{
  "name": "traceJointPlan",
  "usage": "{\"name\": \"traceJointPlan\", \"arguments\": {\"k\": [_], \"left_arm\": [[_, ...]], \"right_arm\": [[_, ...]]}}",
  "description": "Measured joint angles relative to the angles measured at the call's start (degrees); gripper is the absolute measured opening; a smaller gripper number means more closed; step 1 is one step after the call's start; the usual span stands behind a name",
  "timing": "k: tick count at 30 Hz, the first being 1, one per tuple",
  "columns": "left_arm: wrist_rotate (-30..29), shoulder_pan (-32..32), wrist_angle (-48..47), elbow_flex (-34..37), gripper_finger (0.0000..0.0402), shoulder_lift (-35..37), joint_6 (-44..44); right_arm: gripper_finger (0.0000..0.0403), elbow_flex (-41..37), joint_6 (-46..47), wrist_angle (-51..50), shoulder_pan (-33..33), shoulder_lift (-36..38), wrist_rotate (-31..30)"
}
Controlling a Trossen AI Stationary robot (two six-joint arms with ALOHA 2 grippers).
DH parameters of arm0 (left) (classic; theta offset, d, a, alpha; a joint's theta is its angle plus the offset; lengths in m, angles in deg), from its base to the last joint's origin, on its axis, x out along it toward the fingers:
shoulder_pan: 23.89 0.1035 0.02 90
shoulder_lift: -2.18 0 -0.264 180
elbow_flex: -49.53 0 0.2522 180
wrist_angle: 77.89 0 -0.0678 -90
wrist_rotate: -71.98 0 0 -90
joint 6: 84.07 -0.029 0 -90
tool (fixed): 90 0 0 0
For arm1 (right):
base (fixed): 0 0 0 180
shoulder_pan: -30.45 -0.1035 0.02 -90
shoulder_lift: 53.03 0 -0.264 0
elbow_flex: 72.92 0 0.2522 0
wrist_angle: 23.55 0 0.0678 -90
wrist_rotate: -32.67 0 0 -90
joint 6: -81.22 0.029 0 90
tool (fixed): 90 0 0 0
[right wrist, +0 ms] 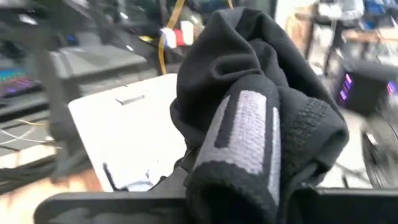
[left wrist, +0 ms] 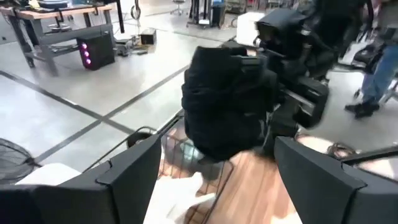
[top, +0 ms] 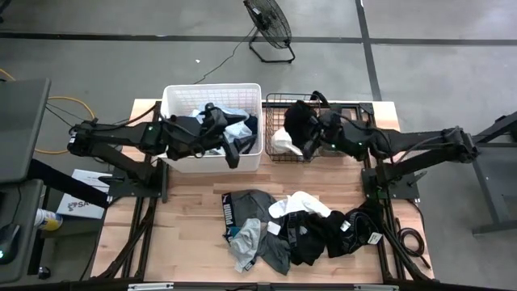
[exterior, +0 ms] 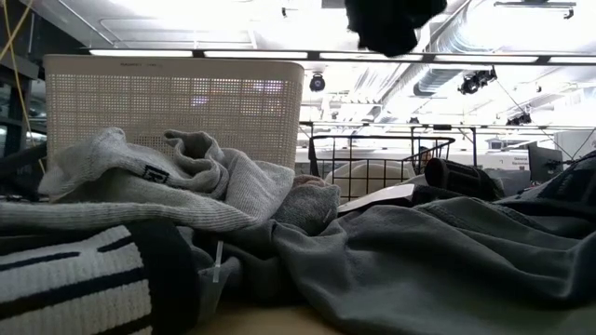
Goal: Pick & Place Cloths
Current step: Put the left black underwear into the black wire basket
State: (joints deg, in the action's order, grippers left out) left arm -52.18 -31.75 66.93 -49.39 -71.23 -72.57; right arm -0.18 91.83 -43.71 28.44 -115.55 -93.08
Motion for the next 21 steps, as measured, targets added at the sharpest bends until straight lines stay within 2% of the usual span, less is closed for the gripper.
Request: {"name": "traceJointPlan", "arguments": {"k": [7,11,15,21], "left_arm": [[-0.2,0.0,-3.0,0.0,0.0303,3.2,-6.3],[-0.9,0.3,-6.4,0.0,0.0303,5.5,-9.7],[-0.9,3.5,-12.2,0.0,0.0303,8.0,-9.6],[5.7,10.6,-19.2,0.1,0.0303,11.0,-8.7]], "right_arm": [[0.0038,0.0,8.5,-8.1,7.7,-1.7,4.0],[0.0038,0.0,8.5,-9.2,12.2,-4.0,9.3],[0.0038,0.0,7.5,-8.6,17.1,-8.4,14.9],[0.0038,0.0,8.6,-8.1,23.7,-15.8,20.3]]}}
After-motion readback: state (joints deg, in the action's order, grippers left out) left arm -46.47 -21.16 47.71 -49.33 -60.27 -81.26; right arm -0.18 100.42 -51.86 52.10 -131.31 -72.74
